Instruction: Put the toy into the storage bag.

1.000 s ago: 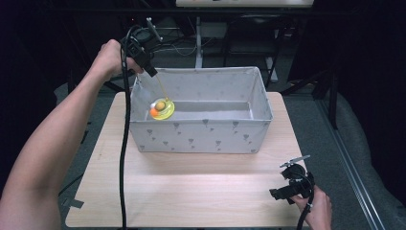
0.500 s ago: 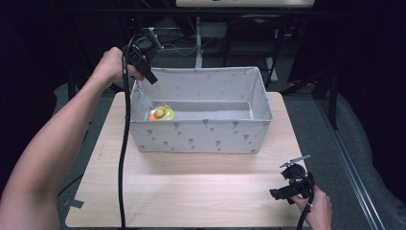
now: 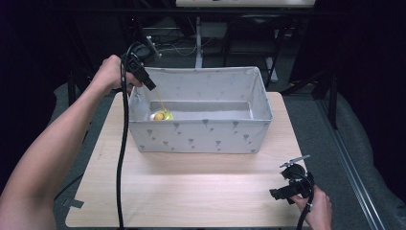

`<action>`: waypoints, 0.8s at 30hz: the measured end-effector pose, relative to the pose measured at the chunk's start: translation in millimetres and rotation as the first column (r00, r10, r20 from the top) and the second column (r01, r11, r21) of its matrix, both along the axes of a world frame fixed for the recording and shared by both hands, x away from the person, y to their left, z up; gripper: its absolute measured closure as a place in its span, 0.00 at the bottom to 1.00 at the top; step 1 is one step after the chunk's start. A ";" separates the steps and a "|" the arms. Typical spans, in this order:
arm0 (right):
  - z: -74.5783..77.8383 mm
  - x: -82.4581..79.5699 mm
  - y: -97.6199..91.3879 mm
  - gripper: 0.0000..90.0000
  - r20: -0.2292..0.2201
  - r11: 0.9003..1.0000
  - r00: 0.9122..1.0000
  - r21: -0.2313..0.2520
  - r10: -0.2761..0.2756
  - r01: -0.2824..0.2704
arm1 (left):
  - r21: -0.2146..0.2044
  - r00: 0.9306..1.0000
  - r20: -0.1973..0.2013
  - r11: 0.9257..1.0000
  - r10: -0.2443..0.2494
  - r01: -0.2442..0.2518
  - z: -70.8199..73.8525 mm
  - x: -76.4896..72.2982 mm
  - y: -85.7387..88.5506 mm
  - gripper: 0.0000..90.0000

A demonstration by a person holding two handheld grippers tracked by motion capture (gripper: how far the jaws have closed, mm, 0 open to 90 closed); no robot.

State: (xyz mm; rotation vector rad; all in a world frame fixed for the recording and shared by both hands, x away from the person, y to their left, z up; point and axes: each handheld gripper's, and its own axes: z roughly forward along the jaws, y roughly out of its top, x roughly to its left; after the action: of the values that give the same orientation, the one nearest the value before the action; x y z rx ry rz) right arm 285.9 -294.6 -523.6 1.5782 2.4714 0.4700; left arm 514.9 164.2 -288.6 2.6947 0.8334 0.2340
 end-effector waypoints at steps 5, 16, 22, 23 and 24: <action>-0.5 -0.3 0.7 0.03 0.003 1.000 1.000 0.013 -0.003 0.003 | 0.002 1.000 0.000 1.000 0.003 -0.003 -5.9 -0.8 0.8 0.98; -0.5 -0.5 1.2 0.03 0.004 1.000 1.000 0.014 -0.002 0.002 | 0.024 1.000 0.000 1.000 0.005 -0.005 -25.1 -3.4 0.7 0.98; -1.0 0.1 0.5 0.03 -0.002 1.000 1.000 -0.005 0.000 0.000 | 0.033 1.000 -0.027 0.999 0.010 -0.009 -32.3 -5.4 4.7 0.98; -1.1 0.1 0.6 0.03 -0.002 1.000 1.000 -0.005 0.000 0.000 | 0.027 1.000 -0.025 1.000 0.010 -0.009 -33.0 -6.5 5.0 0.98; -1.1 0.2 0.6 0.03 -0.002 1.000 1.000 -0.005 -0.001 0.001 | 0.032 1.000 -0.026 0.999 0.010 -0.009 -33.0 -7.2 5.4 0.98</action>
State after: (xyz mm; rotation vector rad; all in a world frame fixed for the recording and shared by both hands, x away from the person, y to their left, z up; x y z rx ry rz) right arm 286.0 -294.1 -524.7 1.5779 2.4712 0.4623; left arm 507.7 169.6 -321.6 2.7290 0.8577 0.2167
